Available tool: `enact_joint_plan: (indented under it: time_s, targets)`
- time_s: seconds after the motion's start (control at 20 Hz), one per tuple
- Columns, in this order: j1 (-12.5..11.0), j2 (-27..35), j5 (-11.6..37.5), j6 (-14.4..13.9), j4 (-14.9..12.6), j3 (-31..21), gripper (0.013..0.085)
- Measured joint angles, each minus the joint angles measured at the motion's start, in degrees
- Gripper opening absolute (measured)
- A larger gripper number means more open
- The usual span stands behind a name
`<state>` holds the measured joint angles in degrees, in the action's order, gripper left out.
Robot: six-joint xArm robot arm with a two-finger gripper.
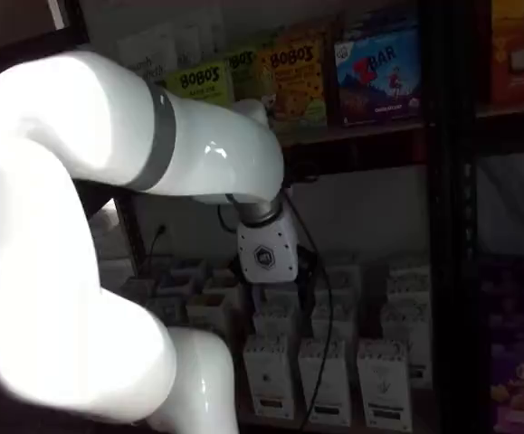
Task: Pick up the white box with a green strip in the middle, on the bottom shelf, the sixth box from the left
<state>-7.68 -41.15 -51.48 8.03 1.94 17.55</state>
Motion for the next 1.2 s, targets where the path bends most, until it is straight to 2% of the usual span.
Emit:
enact_joint_plan:
  time_s: [0.2, 0.45, 0.6, 0.85, 1.05, 1.2]
  targets:
    - [-0.44, 3.16, 5.68, 1.87, 1.84, -1.22, 0.0850]
    - [-0.33, 10.05, 11.15, 2.92, 2.92, -0.63, 0.0850]
    - [-0.13, 14.57, 13.81, 2.07, 1.85, 0.15, 0.0850]
    - [-0.20, 21.40, 19.39, 3.22, 2.77, 0.98, 0.0850]
    - [-0.31, 26.28, 24.36, 2.20, 1.24, 1.83, 0.0850]
    - [-0.69, 30.03, 27.50, 3.00, 1.60, 3.07, 0.0850]
